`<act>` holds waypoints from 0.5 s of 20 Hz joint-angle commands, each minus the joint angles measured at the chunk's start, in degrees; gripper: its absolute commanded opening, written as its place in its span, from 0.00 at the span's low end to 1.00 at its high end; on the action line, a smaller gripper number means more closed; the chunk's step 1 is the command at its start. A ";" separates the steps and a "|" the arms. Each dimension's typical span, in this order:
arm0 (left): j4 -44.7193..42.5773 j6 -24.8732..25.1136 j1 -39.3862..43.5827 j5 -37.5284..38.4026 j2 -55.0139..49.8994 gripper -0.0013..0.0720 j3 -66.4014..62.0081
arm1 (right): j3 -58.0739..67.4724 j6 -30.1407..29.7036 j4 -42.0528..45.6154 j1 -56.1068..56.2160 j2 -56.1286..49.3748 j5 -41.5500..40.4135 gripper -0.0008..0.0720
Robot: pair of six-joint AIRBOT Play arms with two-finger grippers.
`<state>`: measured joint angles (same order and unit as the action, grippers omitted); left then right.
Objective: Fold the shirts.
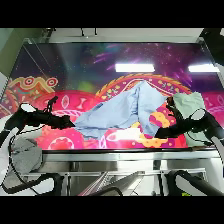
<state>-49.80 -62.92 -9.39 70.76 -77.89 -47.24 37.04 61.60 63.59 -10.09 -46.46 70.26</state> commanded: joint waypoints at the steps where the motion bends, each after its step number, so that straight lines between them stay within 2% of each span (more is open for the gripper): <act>1: 0.00 -0.07 -0.07 0.26 0.04 0.03 0.02 | 0.02 6.86 0.70 0.17 -1.18 -7.54 0.70; 4: 0.00 -0.07 -0.07 0.22 0.04 0.03 0.02 | 0.04 11.13 0.13 0.17 -2.69 -10.19 0.70; 7: 0.00 -0.07 -0.07 0.24 0.04 0.03 0.02 | 0.02 12.15 -1.60 0.17 -4.55 -10.54 0.68; 8: 0.00 -0.07 -0.07 0.28 0.04 0.03 0.02 | 0.04 12.13 -2.16 0.17 -4.94 -10.51 0.55; 9: 0.00 -0.07 -0.07 0.28 0.02 0.03 0.02 | 0.04 11.93 -2.84 0.17 -5.01 -10.51 0.31; 10: 0.02 -0.07 -0.07 0.26 0.04 0.03 0.02 | 0.15 10.40 -4.35 0.17 -4.98 -10.45 0.19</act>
<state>-49.78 -62.96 -9.39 71.00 -77.89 -47.24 37.04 72.44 61.87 -9.96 -50.72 60.69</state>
